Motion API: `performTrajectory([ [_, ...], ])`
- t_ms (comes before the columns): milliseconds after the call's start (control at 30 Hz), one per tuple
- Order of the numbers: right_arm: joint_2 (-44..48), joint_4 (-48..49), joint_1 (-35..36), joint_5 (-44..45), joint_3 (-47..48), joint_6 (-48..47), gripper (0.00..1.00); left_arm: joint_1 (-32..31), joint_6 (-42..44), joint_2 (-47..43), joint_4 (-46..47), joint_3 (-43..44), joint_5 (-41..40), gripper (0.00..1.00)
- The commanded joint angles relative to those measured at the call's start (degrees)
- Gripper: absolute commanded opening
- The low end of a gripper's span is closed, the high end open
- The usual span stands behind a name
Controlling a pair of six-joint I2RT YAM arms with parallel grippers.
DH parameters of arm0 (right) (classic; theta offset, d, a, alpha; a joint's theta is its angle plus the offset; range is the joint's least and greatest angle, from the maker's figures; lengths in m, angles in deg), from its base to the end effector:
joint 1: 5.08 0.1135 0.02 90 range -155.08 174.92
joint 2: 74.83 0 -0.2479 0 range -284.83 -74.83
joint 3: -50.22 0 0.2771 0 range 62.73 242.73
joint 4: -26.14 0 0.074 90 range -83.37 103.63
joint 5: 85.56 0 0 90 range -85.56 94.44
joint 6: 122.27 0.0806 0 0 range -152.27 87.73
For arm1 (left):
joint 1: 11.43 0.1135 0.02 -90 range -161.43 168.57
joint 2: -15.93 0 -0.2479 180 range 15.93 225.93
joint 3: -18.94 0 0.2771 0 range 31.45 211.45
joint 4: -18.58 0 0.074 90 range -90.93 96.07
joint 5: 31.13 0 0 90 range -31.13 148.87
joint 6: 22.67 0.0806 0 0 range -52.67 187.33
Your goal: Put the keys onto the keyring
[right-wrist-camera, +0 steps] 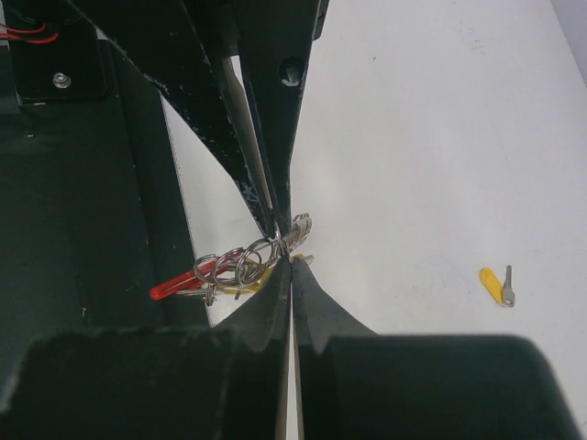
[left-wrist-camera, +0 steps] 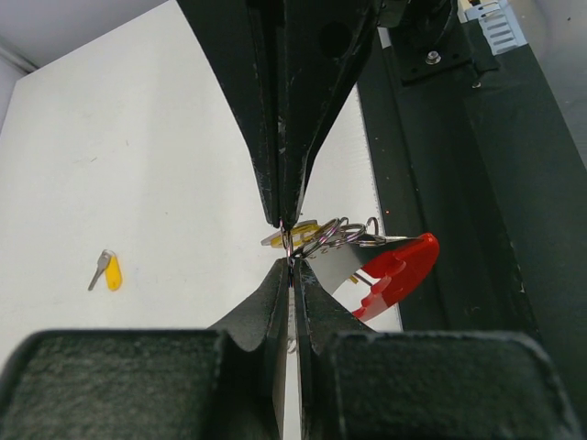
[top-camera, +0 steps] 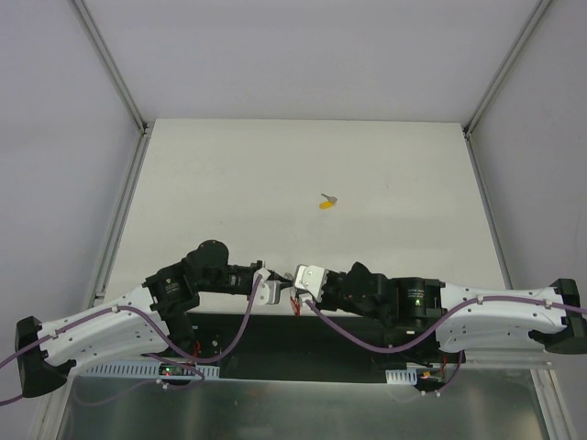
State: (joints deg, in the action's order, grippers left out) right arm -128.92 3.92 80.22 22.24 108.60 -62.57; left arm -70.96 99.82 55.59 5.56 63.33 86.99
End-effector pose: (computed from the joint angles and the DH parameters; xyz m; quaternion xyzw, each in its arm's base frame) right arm 0.0487 0.2913 0.2886 -0.6275 0.5027 0.1574 0.5733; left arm 0.0935 -0.2338 0.2736 0.6382 0.3952 -0.3270 0.5740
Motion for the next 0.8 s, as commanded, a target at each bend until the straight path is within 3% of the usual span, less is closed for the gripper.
performTrajectory([
  [0, 1.4, 3.6, -0.5, -1.5, -0.2, -0.6, 0.01, -0.2, 0.7, 0.6, 1.0, 1.9, 5.8, 0.0],
  [300, 1.3, 3.8, -1.0, -0.2, -0.2, 0.7, 0.01, -0.2, 1.7, 0.1, 1.0, 1.7, 5.5, 0.0],
  [767, 0.7, 2.2, -6.7, -9.4, 0.0, 5.0, 0.01, -0.2, 4.2, -2.0, 0.8, 0.9, 6.8, 0.0],
])
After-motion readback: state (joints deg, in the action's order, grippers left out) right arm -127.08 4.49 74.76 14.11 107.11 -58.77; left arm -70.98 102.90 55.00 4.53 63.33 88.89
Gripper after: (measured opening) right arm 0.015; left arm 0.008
